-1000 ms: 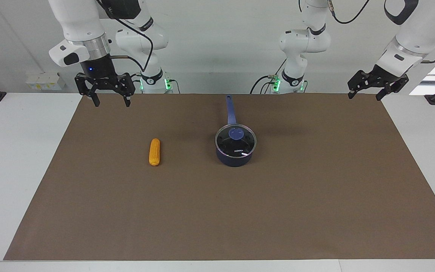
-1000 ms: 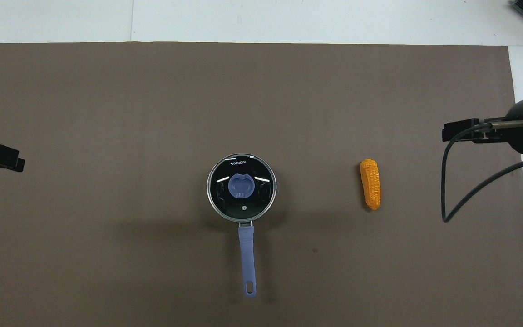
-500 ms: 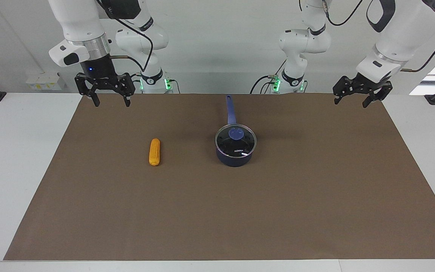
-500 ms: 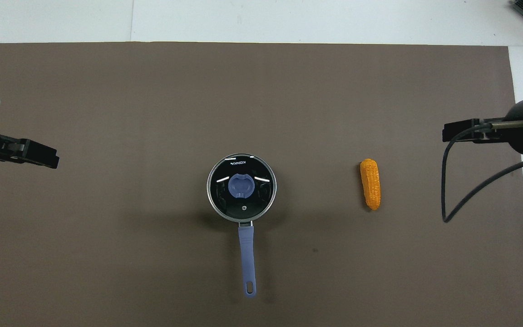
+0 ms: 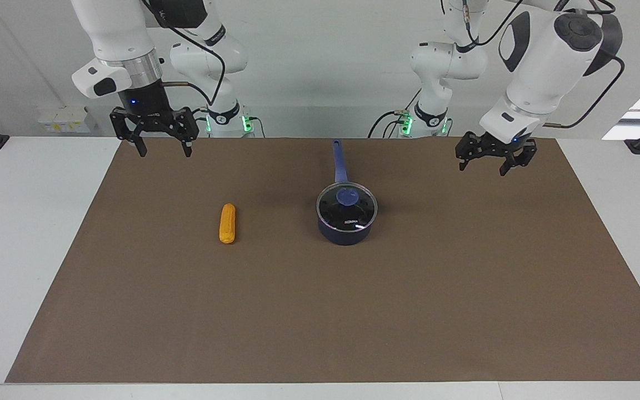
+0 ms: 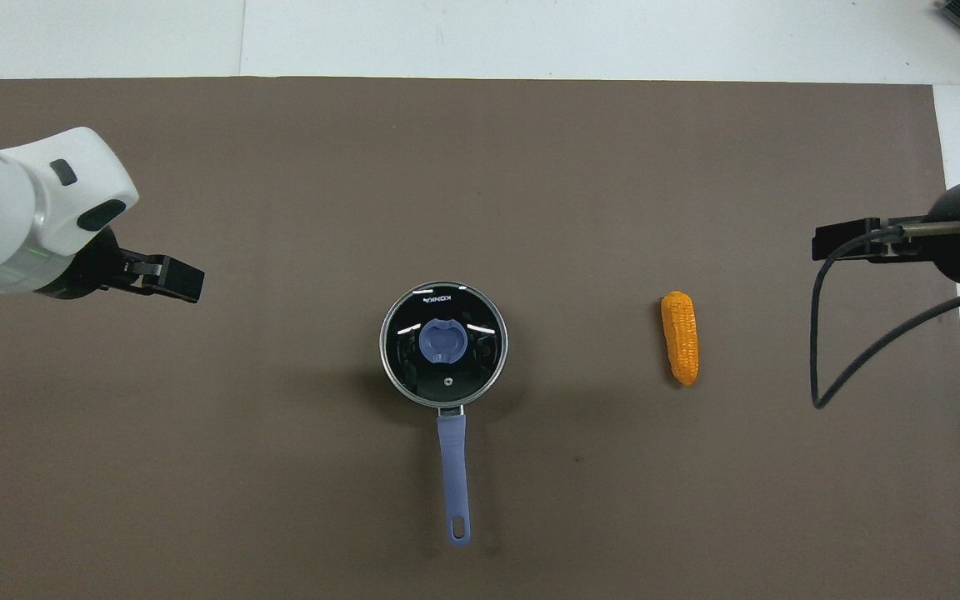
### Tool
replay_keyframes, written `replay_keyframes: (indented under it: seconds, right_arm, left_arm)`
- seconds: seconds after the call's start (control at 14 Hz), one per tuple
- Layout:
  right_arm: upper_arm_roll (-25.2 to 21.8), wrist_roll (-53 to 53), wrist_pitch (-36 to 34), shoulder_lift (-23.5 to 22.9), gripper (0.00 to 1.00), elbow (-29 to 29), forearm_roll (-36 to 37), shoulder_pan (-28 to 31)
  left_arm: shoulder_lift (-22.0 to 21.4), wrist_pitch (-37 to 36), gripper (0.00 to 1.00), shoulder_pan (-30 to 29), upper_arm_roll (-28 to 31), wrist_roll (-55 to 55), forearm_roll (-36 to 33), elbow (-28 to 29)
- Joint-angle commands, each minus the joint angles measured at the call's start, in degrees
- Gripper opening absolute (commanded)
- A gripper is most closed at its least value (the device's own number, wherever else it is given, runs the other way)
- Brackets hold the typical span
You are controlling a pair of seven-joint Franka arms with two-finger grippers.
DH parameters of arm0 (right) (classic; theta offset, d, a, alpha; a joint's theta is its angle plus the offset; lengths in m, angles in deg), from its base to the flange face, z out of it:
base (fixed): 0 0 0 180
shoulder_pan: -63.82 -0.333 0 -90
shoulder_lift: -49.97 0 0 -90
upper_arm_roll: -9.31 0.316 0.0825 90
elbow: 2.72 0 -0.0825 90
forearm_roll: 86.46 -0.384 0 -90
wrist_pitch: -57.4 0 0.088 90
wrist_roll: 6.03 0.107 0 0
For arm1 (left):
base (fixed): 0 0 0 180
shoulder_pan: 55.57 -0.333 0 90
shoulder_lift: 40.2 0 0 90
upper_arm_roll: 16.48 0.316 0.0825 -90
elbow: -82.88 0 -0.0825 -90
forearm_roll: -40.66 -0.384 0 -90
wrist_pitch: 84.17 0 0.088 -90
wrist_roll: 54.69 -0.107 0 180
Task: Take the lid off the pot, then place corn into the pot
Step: 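Reach the left gripper to the glass lid knob on the pot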
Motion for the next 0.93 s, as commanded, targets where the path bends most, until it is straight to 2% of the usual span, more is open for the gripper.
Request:
replay_keyframes:
  seconds: [0.0, 0.64, 0.86]
  right_arm:
    - [-0.1, -1.8, -1.2, -0.3, 1.0, 0.7, -1.2, 0.9]
    - [-0.1, -0.7, 0.3, -0.1, 1.0, -0.2, -1.2, 0.9]
    - [-0.2, -0.6, 0.9, -0.5, 1.0, -1.3, -1.2, 0.9]
  left_arm:
    - [0.4, 4.3, 1.0, 4.2, 0.8, 5.5, -0.9, 3.0]
    - [9.2, 13.6, 1.0, 16.6, 0.8, 25.4, -0.9, 2.8]
    - [10.5, 15.4, 1.0, 20.0, 0.8, 30.3, -0.9, 2.3]
